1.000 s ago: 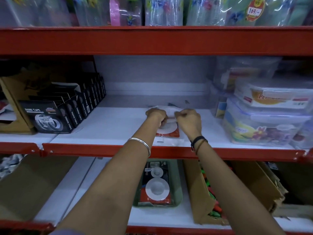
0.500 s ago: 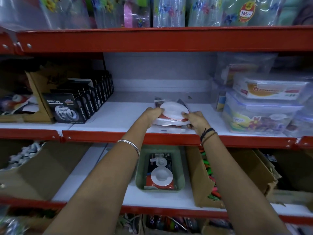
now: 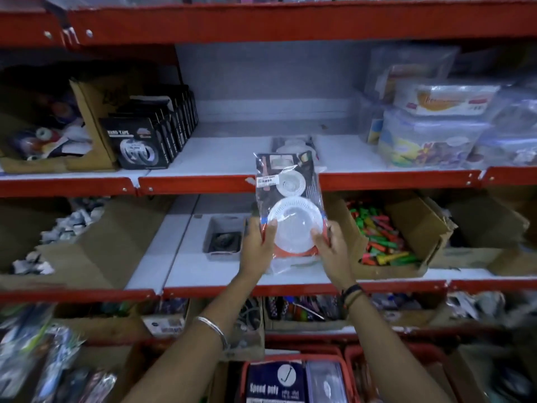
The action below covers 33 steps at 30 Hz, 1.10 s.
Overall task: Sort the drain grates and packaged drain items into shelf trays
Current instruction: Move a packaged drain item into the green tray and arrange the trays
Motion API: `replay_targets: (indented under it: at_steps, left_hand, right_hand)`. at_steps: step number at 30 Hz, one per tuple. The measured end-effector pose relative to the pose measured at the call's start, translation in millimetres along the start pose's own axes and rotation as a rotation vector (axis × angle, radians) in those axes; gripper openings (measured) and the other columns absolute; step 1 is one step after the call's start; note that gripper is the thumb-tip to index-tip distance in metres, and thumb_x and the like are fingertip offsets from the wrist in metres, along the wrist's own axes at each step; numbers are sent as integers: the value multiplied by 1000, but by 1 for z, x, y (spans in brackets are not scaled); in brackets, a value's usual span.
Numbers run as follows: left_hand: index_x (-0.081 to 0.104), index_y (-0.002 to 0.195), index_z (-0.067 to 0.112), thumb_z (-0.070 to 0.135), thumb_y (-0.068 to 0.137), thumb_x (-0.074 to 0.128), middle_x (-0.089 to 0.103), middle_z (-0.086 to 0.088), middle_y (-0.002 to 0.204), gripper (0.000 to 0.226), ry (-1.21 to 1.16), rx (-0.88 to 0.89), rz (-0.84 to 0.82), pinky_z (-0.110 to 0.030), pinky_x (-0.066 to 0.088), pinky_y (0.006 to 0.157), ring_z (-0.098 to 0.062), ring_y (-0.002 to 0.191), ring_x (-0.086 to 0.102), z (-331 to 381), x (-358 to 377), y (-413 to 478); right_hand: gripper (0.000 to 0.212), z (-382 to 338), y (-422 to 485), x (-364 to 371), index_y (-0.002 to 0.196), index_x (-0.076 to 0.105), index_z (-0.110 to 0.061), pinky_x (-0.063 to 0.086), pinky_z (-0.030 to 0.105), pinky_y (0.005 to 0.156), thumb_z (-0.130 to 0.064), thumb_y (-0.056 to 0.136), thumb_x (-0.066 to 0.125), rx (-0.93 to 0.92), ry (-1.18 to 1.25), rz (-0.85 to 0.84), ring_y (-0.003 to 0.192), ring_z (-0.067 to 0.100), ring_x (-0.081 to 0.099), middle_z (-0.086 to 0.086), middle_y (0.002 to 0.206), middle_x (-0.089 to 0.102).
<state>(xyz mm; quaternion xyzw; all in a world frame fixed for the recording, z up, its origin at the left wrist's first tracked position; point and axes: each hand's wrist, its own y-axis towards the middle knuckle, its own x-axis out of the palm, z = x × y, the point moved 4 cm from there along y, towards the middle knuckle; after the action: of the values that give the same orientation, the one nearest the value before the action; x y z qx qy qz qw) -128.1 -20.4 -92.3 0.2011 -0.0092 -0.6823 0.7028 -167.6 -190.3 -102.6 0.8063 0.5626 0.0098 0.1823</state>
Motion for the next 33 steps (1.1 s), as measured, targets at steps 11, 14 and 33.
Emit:
replay_targets:
  at_steps: [11, 14, 33]
  left_hand:
    - [40, 116, 12, 81, 77, 29, 69, -15, 96, 80, 190, -246, -168, -46, 56, 72, -32, 87, 67, -109, 26, -74]
    - [36, 118, 6, 46, 95, 44, 67, -17, 108, 47, 222, -398, -188, -37, 51, 75, -33, 97, 65, -125, 41, -60]
    - [57, 121, 20, 49, 96, 36, 51, -4, 131, 44, 773, 26, -279, -37, 31, 91, -27, 116, 44, -132, 48, 52]
  right_hand:
    - [28, 112, -70, 13, 111, 47, -20, 50, 40, 75, -42, 93, 51, 214, -293, -102, 84, 23, 64, 9, 91, 67]
    - [30, 132, -52, 19, 113, 46, -14, 49, 44, 65, -38, 94, 50, 278, -332, -133, 71, 26, 61, 9, 75, 60]
    - [47, 112, 73, 58, 108, 63, -11, 32, 38, 85, -49, 88, 45, 19, -818, 19, 101, 32, 56, 11, 112, 61]
